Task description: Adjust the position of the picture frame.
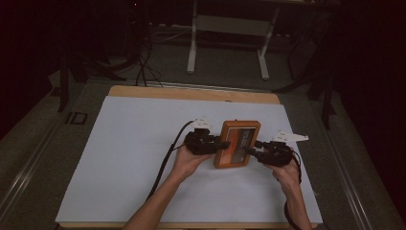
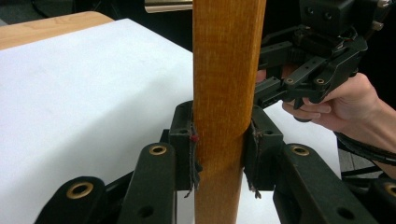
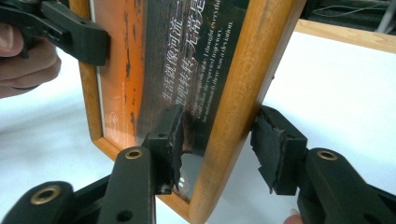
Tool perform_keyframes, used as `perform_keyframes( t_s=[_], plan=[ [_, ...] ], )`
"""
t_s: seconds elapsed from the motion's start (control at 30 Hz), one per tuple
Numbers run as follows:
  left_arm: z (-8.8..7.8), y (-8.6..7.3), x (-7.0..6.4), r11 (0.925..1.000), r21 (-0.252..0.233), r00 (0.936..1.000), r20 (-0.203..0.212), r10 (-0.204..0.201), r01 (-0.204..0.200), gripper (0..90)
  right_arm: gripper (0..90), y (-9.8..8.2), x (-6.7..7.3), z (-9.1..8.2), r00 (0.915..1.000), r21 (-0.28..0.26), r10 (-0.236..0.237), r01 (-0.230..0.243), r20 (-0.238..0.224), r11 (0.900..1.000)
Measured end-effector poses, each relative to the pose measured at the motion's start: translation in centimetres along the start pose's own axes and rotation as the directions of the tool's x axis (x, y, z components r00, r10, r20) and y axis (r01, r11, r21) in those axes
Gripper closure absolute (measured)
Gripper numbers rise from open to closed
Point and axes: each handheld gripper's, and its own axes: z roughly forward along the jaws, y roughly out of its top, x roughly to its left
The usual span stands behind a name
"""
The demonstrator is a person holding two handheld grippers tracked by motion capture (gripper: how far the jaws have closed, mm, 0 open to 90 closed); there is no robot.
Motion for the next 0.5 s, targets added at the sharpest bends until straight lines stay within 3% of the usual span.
perform_keyframes(
  t_s=[0.5],
  plan=[
    [-3.3, -1.2, 1.6, 0.9991, -0.035, 0.9996, 0.014, -0.024, 0.025, 68.8, 62.0, 0.7, 1.8, 1.6, 0.9975, 0.008, -0.02, 0.021, -0.067, 1.0]
  ],
)
